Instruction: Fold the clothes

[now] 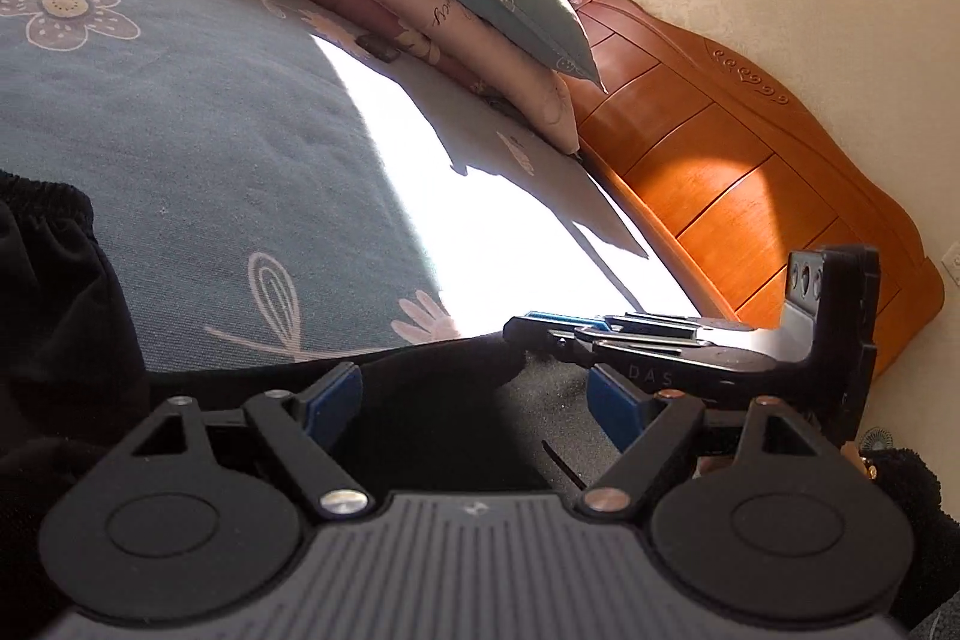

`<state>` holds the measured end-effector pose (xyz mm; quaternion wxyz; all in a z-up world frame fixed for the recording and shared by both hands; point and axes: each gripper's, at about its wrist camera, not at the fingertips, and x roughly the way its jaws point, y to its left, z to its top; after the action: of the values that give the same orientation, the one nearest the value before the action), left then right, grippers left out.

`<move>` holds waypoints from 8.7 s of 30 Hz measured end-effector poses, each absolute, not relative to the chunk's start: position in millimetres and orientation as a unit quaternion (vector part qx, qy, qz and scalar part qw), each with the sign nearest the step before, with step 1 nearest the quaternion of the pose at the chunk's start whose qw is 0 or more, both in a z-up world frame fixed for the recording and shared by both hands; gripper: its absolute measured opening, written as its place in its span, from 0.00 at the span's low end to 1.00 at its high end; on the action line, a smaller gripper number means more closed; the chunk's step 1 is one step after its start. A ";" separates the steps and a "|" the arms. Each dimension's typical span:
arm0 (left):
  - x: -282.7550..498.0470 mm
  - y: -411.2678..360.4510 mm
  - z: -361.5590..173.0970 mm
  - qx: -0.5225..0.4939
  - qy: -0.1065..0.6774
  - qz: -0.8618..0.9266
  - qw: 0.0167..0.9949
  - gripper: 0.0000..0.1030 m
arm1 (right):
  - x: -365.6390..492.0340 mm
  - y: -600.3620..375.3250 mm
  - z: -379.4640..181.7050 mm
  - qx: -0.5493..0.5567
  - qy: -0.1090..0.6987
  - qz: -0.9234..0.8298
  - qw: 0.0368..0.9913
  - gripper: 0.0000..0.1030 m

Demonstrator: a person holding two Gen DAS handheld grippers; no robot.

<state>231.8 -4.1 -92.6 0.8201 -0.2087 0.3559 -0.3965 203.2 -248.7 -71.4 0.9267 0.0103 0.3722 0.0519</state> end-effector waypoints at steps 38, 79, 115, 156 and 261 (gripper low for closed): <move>239.1 47.9 -99.4 -0.311 0.349 -0.366 0.805 0.87 | 120.4 -90.5 -91.9 -0.035 0.446 0.208 0.870 0.46; 86.2 -95.8 -100.0 0.033 0.399 -0.327 0.856 0.91 | -61.7 -318.6 -97.8 0.130 0.265 -0.058 0.954 0.75; 228.9 -25.9 -22.1 0.037 0.429 -0.182 0.884 0.43 | -49.6 -308.2 -116.3 0.133 0.219 -0.038 0.966 1.00; 266.3 65.1 -12.2 0.027 0.488 -0.048 0.871 0.03 | -33.2 -324.8 -125.6 0.211 0.226 -0.033 0.951 1.00; 249.4 314.1 -80.2 -0.094 0.375 -0.160 0.908 0.21 | -1.4 -221.1 -89.5 0.021 0.274 -0.049 0.960 1.00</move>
<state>249.4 314.1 -80.2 0.9081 -0.0940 0.3754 -0.1597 -1.4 -221.1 -89.5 0.9602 0.0211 0.2744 -0.0486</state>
